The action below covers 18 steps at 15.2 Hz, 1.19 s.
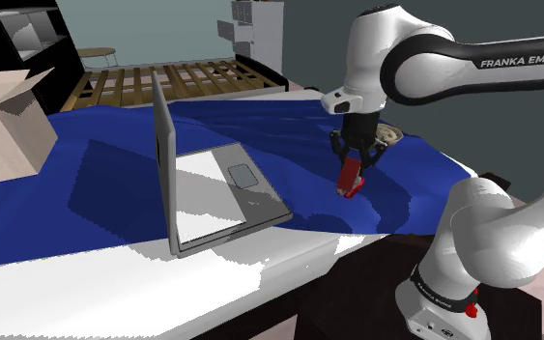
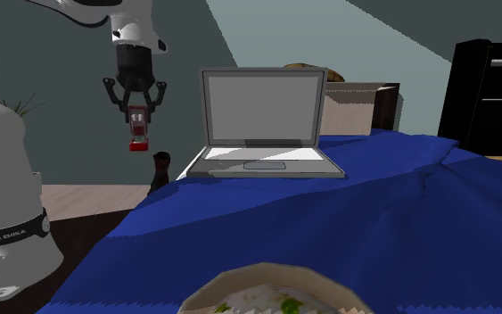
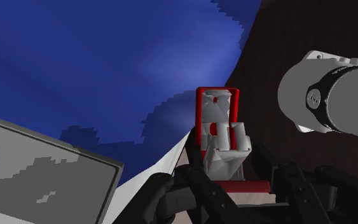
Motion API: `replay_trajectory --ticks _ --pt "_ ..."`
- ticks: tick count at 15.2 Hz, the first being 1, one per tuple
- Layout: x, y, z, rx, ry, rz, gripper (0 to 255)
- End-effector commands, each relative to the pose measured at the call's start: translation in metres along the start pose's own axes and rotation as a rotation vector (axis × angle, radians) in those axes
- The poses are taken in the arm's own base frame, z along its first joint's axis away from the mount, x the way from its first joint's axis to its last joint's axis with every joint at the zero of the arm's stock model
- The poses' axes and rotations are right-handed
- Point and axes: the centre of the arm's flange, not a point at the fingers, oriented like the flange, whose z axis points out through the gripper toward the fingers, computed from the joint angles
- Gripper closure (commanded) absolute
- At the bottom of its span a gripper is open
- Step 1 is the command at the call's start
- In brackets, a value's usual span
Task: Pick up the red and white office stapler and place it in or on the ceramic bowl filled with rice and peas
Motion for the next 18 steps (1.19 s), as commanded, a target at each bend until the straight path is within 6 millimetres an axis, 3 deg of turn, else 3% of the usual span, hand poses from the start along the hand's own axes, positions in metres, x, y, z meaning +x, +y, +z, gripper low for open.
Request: replay_trajectory --ticks 1,5,18 --pt "0.000 -0.001 -0.011 0.000 0.000 0.000 255" --pt "-0.002 -0.002 -0.032 0.000 0.000 0.000 255" --pt "-0.172 0.020 -0.036 0.000 0.000 0.000 255"
